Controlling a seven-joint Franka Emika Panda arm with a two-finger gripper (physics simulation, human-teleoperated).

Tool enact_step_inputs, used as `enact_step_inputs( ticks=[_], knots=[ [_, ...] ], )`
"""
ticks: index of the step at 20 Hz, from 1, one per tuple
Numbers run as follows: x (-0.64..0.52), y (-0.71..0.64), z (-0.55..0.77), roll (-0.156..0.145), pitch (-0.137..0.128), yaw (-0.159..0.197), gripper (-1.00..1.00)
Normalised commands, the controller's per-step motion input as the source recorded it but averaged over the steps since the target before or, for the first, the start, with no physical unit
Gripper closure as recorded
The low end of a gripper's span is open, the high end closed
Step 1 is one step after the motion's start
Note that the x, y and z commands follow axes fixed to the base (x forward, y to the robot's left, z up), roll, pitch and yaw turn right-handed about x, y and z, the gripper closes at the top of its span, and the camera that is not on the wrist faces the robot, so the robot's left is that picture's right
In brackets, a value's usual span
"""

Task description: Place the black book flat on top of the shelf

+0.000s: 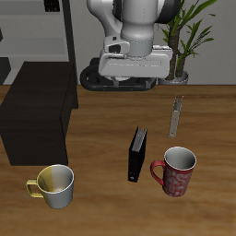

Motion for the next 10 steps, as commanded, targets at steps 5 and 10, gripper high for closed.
enact_step_inputs(
  ticks=[5,10],
  knots=[
    [0.26,0.12,-0.09,-0.005,-0.021,0.012,-1.00],
    [0.36,0.13,-0.11,-0.012,-0.026,0.000,-1.00]
  ],
)
